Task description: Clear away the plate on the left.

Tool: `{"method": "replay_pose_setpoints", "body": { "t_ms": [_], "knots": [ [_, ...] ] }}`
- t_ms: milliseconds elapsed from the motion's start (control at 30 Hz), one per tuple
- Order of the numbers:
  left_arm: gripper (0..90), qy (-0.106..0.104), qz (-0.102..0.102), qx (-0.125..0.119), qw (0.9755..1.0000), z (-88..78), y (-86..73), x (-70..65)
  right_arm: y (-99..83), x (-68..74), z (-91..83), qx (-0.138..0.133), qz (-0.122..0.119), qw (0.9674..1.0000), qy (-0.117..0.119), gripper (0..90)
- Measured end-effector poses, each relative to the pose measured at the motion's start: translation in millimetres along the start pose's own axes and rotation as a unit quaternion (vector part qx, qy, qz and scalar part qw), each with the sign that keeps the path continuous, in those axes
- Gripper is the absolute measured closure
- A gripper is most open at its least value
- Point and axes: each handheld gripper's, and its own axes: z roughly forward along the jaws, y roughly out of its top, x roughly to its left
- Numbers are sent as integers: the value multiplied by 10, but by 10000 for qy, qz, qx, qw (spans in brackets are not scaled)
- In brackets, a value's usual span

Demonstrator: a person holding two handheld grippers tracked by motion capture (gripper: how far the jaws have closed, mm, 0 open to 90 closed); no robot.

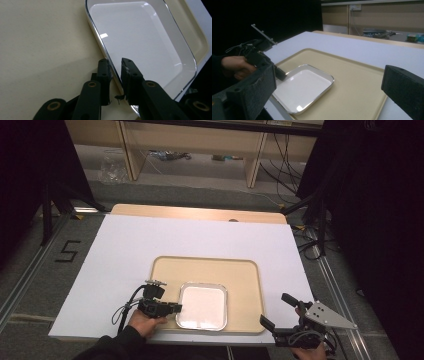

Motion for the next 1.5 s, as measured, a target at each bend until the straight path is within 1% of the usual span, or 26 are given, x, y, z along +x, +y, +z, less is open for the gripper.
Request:
{"method": "replay_pose_setpoints", "body": {
  "t_ms": [133, 200, 233, 267, 400, 533, 600, 667, 733, 767, 800, 867, 900, 967, 1000, 1067, 1100, 1133, 1167, 1200, 1233, 1300, 1367, 1400, 1433, 1500],
  "knots": [
    [765, 32, 40, -14, 10000, -2, -33, -47, -1, 4, 1, -22, 7, 10000, 30, 3],
    [767, 44, 44, -20, 10000, -3, -42, -69, 1, 2, -7, 6, -28, 10000, -15, 3],
    [766, 55, 79, -12, 10000, -5, -42, -73, -2, 3, 1, -37, 6, 10000, 38, 3],
    [765, 49, 74, -5, 10000, -4, -41, -76, -1, 8, -2, 3, 44, 10000, 38, 3],
    [765, -38, 10, -3, 10000, 5, -44, -77, 1, 1, -6, 0, -48, 10000, -7, 3],
    [763, -8, 16, -20, 10000, 4, -43, -87, 0, 4, -2, -1, -13, 10000, 12, 3],
    [755, -30, 63, -14, 10000, 4, -40, -87, -1, 5, -2, -3, -12, 10000, 16, 4],
    [743, -34, 191, 30, 9998, 1, -31, -83, 1, 3, -6, 0, -6, 10000, 12, 3],
    [663, 29, 199, 46, 9998, 3, -25, -95, 5, 0, -12, 79, -10, 10000, 42, 3],
    [631, 40, 213, 49, 9998, 1, -23, -96, 4, 12, -13, 111, 73, 9999, 58, 3],
    [605, 51, 229, 53, 9997, -1, -20, -97, 4, 4, -11, 69, 5, 10000, 48, 3],
    [546, 97, 261, 52, 9996, -11, -13, -111, 4, 5, -11, 57, 0, 10000, 18, 3],
    [513, 127, 346, 121, 9992, -22, -9, -106, 4, 5, -11, 60, 14, 10000, 37, 3],
    [450, 200, 291, 75, 9994, -16, -10, -135, 5, 2, -11, 80, 19, 9999, 67, 3],
    [429, 224, 402, 159, 9988, -31, -7, -129, 5, 4, -11, 85, 24, 9999, 65, 3],
    [392, 240, 429, 90, 9988, -45, -5, -139, 4, 4, -9, 48, -8, 10000, 26, 3],
    [375, 296, 381, 23, 9988, -51, -2, -151, 4, 5, -10, 55, 1, 10000, 28, 3],
    [345, 310, 446, 36, 9985, -70, 1, -149, 4, 5, -10, 61, 9, 10000, 42, 3],
    [316, 290, 422, -41, 9987, -71, 1, -149, 5, 2, -12, 79, -1, 10000, 52, 3],
    [285, 346, 387, -118, 9986, -77, 0, -158, 3, 4, -9, 54, 22, 10000, 65, 3],
    [257, 411, 421, -93, 9982, -95, 8, -155, 5, 2, -12, 73, 0, 10000, 59, 3],
    [204, 483, 363, -196, 9980, -108, 11, -166, 6, 3, -14, 91, -4, 9999, 45, 3],
    [162, 524, 370, -197, 9977, -128, 16, -160, 4, 5, -10, 57, 1, 10000, 32, 3],
    [145, 511, 319, -278, 9978, -131, 18, -160, 4, 7, -11, 67, 14, 10000, 39, 3],
    [145, 428, 355, -256, 9981, -147, 19, -155, 6, 3, -14, 92, 0, 9999, 46, 3],
    [147, 471, 371, -394, 9974, -166, 22, -160, 4, 5, -10, 55, 2, 10000, 35, 3]
  ]
}}
